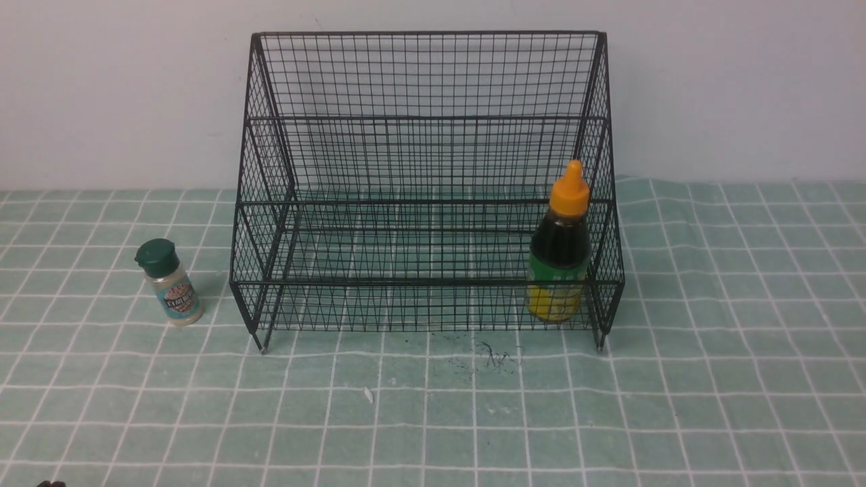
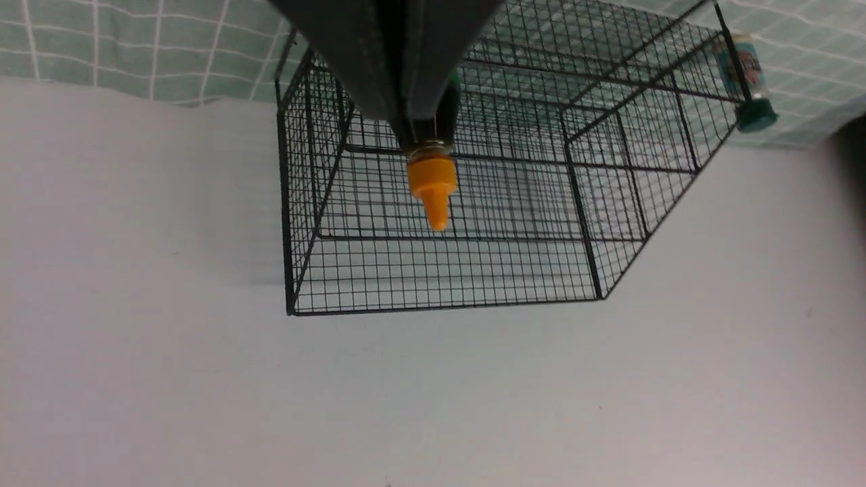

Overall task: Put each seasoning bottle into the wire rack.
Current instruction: Use the left arm to grab the condiment bottle closest to it

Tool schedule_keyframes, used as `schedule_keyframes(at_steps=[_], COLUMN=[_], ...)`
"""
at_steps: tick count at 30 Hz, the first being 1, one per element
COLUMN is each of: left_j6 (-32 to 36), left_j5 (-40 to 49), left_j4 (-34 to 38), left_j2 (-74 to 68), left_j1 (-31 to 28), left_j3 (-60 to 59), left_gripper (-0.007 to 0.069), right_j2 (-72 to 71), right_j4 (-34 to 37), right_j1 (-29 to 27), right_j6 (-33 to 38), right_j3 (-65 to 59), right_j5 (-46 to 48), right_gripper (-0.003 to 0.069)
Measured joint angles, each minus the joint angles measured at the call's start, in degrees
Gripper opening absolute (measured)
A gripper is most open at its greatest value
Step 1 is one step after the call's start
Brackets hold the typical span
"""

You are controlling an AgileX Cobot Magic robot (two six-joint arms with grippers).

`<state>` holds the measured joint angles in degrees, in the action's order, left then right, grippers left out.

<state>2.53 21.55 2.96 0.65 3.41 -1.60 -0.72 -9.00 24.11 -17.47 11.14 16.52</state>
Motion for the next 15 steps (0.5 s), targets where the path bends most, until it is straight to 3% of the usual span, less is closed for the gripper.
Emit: schedule_keyframes(at_steps=[4,7,15], left_j6=[0.0,0.0,0.0], left_j5=[0.0,0.0,0.0], left_j4=[0.0,0.0,0.0], left_j2=[0.0,0.0,0.0], left_j1=[0.0,0.0,0.0], left_j3=[0.0,0.0,0.0], left_gripper=[-0.0006,-0.0006,-0.0006], right_j2=[0.0,0.0,0.0], right_j4=[-1.25,-1.58,-0.93], right_j1=[-2.45,-11.88,-23.14], right_j6=[0.83,2.0,3.24], right_j3=[-3.01,-9.61,-12.52], right_j5=[-0.07,-0.06,4.71], right_gripper=[-0.001,-0.001,-0.001])
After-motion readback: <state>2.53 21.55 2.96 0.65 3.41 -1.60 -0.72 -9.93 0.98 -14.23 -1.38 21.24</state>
